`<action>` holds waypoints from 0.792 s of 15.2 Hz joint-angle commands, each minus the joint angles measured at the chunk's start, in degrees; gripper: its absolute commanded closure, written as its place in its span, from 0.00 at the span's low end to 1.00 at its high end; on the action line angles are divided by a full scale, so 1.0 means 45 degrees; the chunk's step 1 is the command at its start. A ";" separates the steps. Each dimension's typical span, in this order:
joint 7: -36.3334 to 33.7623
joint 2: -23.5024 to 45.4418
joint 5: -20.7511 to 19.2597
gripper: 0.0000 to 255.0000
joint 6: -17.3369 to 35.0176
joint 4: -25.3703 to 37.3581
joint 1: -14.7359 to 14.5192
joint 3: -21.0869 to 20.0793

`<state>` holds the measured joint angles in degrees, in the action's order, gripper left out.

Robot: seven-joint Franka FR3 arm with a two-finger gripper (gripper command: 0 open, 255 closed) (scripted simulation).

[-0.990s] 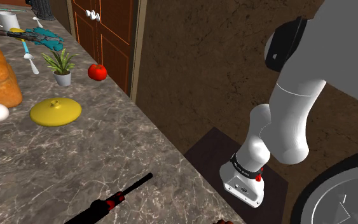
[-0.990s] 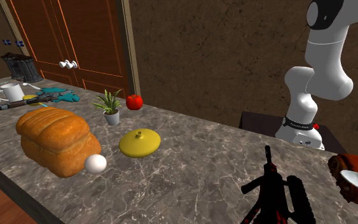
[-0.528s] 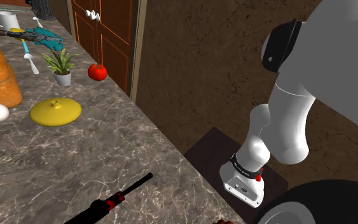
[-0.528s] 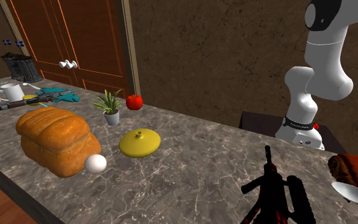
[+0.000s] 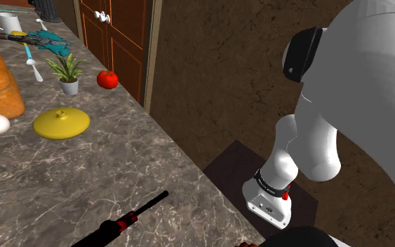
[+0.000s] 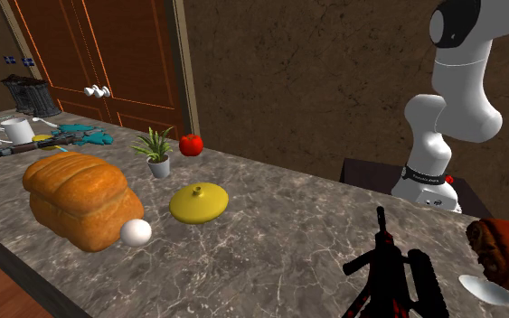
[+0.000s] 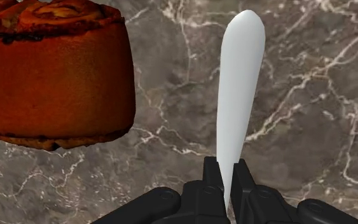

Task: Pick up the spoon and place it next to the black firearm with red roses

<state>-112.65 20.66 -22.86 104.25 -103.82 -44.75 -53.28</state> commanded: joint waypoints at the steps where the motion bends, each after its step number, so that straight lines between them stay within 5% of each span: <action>1: -0.0119 0.0177 -0.0160 1.00 0.0249 -0.0147 -0.0068 0.0085; 12: -0.0771 0.1109 -0.1031 1.00 0.1534 -0.0880 -0.0436 0.0604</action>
<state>-115.92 25.36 -27.21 110.71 -107.54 -46.62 -50.75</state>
